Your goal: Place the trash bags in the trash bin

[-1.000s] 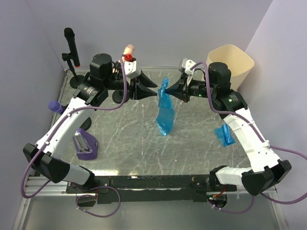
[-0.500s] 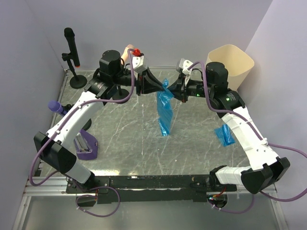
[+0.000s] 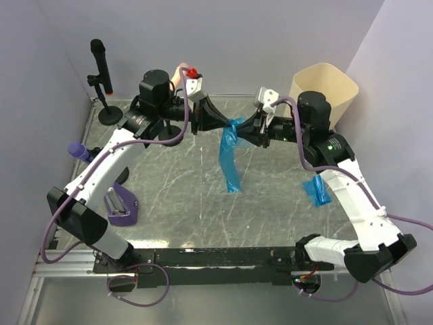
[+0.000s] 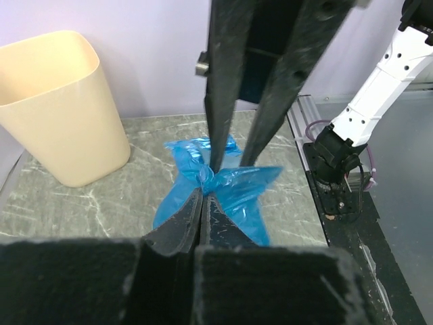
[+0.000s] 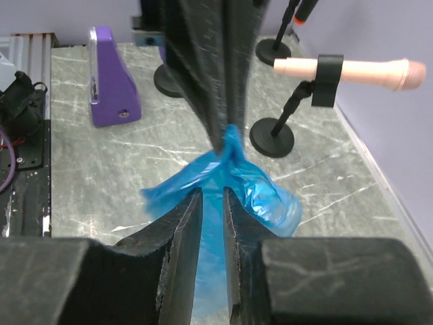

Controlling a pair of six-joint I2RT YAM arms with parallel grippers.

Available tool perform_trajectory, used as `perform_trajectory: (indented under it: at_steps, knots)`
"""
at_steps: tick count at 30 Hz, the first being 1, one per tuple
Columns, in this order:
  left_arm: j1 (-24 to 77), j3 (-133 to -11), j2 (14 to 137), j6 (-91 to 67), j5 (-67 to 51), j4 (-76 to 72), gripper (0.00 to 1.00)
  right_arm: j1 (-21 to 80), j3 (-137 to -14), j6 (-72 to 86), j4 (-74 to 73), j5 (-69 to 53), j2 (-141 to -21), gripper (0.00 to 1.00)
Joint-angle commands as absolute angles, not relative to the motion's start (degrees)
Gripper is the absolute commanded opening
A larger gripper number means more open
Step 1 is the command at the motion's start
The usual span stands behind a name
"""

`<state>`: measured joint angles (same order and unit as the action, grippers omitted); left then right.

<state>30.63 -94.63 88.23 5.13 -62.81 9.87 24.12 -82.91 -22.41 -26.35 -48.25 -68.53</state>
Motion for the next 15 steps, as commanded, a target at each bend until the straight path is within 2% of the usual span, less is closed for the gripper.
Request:
perform_trajectory:
  at_steps: [1, 4, 8, 13, 15]
  knots:
    - [30.4, -96.5, 86.8, 3.3, -62.4, 9.2, 0.01, 25.0, -83.8, -24.6, -24.8, -48.2, -66.3, 0.25]
    - [30.4, -96.4, 86.7, 2.1, -62.7, 8.5, 0.02, 25.1, -84.0, -24.7, -24.4, -48.2, -66.5, 0.22]
    - [30.4, -96.5, 86.7, 1.8, -63.6, 8.7, 0.06, 25.5, -83.8, -25.0, -23.5, -47.6, -67.1, 0.23]
    - [30.4, -97.3, 87.1, 1.8, -64.9, 10.1, 0.09, 27.0, -83.3, -25.9, -21.6, -44.0, -68.1, 0.39]
    - [30.4, -97.9, 87.4, 1.8, -65.3, 10.7, 0.1, 27.3, -83.8, -25.4, -20.8, -43.7, -68.7, 0.41]
